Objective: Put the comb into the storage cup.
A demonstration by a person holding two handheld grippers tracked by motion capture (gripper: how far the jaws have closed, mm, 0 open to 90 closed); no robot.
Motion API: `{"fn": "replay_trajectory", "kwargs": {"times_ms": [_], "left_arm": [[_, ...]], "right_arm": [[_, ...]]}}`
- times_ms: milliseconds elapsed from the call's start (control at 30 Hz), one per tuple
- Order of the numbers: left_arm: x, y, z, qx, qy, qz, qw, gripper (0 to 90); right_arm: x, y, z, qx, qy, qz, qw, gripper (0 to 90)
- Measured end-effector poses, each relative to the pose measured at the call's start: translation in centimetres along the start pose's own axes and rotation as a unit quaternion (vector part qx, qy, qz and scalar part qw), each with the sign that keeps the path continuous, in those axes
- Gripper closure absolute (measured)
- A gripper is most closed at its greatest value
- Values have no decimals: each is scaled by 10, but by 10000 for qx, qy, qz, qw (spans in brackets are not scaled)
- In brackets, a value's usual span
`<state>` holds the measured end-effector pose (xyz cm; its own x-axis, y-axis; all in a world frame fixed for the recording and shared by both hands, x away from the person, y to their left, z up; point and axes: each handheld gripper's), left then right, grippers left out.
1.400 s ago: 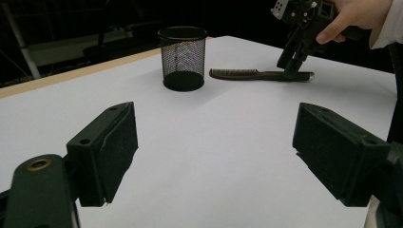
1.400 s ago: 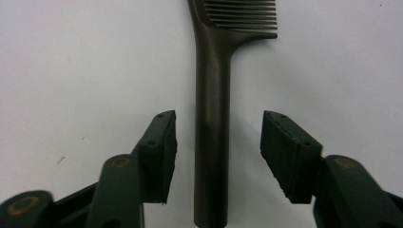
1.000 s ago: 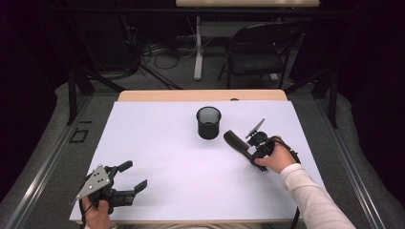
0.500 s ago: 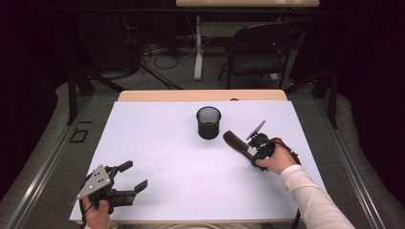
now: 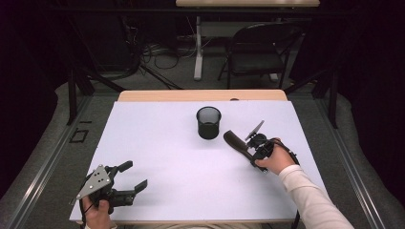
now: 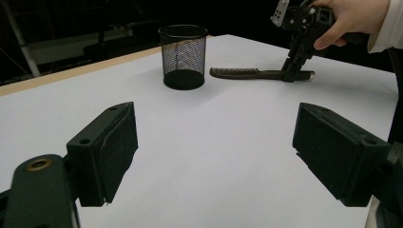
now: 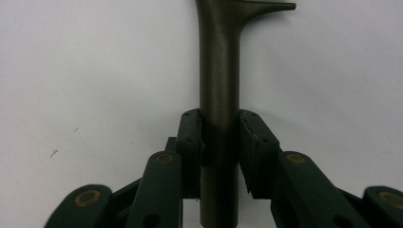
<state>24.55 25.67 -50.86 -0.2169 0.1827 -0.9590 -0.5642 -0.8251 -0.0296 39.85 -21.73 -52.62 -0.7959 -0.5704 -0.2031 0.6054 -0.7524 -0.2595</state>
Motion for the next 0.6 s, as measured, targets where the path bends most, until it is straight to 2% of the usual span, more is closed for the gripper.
{"fn": "replay_trajectory", "kwargs": {"times_ms": [133,500,600], "left_arm": [[0,0,0,-1,0,5,10000,154],[0,0,0,-3,2,6,10000,155],[0,0,0,-5,0,6,10000,154]], "right_arm": [[0,0,1,23,-65,34,10000,721],[0,0,0,7,1,-22,10000,725],[-1,0,1,36,-96,-2,9999,725]]}}
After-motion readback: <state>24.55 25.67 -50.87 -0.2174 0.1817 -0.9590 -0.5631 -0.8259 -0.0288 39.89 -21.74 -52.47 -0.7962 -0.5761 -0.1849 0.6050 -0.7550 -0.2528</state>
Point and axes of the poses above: each handheld gripper's, and its own axes: z roughly backward along the jaws, x roughly out of its underside, y roughly to its right, and after that the axes turned 15 degrees about -x, right-handed
